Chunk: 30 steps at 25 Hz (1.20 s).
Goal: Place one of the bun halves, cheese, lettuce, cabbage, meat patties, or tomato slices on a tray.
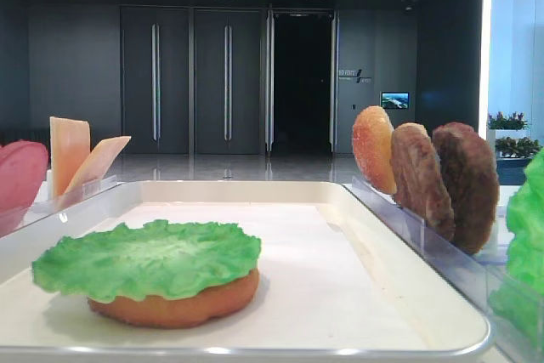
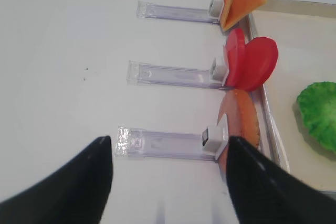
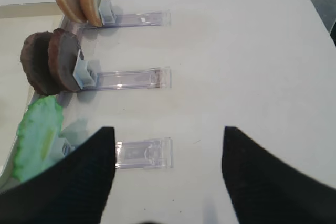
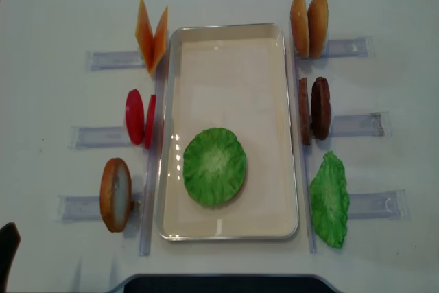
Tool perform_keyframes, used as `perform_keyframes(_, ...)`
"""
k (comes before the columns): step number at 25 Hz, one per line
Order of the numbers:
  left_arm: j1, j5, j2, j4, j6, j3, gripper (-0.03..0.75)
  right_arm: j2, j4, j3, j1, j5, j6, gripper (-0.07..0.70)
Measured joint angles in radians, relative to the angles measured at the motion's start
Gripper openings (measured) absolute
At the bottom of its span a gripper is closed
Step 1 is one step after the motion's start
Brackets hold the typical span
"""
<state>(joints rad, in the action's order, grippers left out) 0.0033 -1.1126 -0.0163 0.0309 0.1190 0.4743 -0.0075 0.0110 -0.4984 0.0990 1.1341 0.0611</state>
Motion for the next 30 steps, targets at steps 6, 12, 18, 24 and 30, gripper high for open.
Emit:
perform_keyframes(6, 0.0, 0.0, 0.0, 0.0, 0.0, 0.0, 0.517, 0.0, 0.0, 0.0, 0.0, 0.0, 0.0, 0.45)
perform_keyframes(12, 0.0, 0.0, 0.0, 0.0, 0.0, 0.0, 0.517, 0.0, 0.0, 0.0, 0.0, 0.0, 0.0, 0.45)
perform_keyframes(18, 0.0, 0.0, 0.0, 0.0, 0.0, 0.0, 0.517, 0.0, 0.0, 0.0, 0.0, 0.0, 0.0, 0.45)
perform_keyframes(24, 0.0, 0.0, 0.0, 0.0, 0.0, 0.0, 0.517, 0.0, 0.004, 0.0, 0.0, 0.0, 0.0, 0.45)
perform_keyframes(30, 0.0, 0.0, 0.0, 0.0, 0.0, 0.0, 0.517, 0.0, 0.003, 0.0, 0.0, 0.0, 0.0, 0.445)
